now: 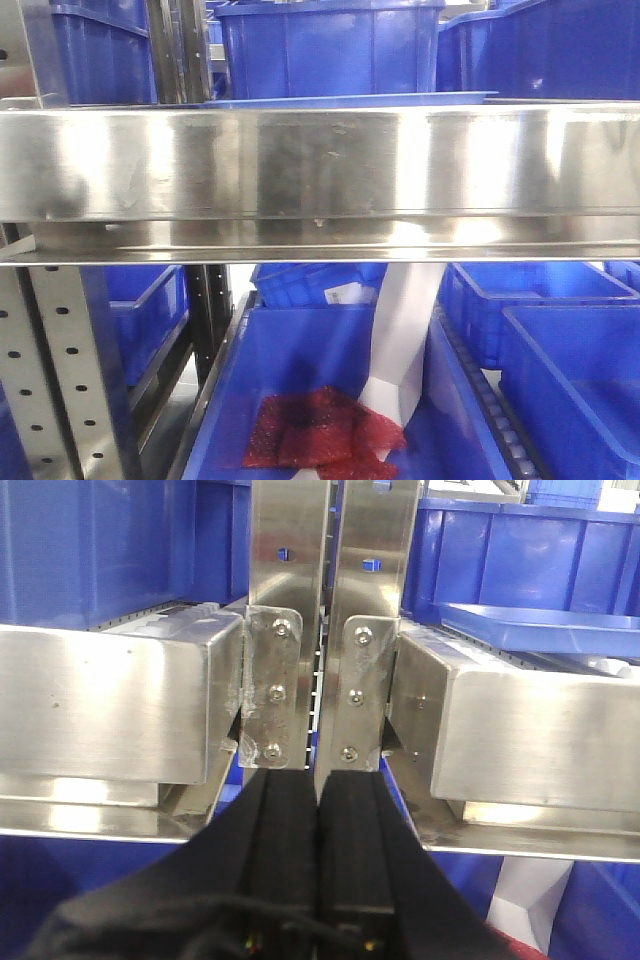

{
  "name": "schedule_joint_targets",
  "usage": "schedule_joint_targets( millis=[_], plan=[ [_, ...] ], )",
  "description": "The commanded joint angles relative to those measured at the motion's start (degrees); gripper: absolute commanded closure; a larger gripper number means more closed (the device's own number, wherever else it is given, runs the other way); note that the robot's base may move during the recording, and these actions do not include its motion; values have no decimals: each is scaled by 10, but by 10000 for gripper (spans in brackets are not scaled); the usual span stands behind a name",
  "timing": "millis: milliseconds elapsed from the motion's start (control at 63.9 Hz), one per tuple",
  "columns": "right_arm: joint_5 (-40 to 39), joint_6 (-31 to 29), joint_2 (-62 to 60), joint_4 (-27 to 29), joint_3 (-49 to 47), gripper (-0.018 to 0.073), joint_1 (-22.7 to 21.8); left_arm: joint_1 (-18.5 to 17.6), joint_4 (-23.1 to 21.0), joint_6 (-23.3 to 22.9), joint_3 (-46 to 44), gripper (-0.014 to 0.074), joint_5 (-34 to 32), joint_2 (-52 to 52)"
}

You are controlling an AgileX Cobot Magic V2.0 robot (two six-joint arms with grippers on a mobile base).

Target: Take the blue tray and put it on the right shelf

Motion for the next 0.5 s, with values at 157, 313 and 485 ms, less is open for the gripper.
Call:
schedule_joint_targets(
  millis=[157,313,485],
  plan=[
    [-92,-11,-89,11,85,500,-118,0,-5,1,18,645,-54,-8],
    [-96,-11,-174,11,155,500,-133,0,-5,1,18,645,-54,-8],
    [-70,-11,-173,11,161,500,-132,0,-5,1,18,645,-52,-7]
  ],
)
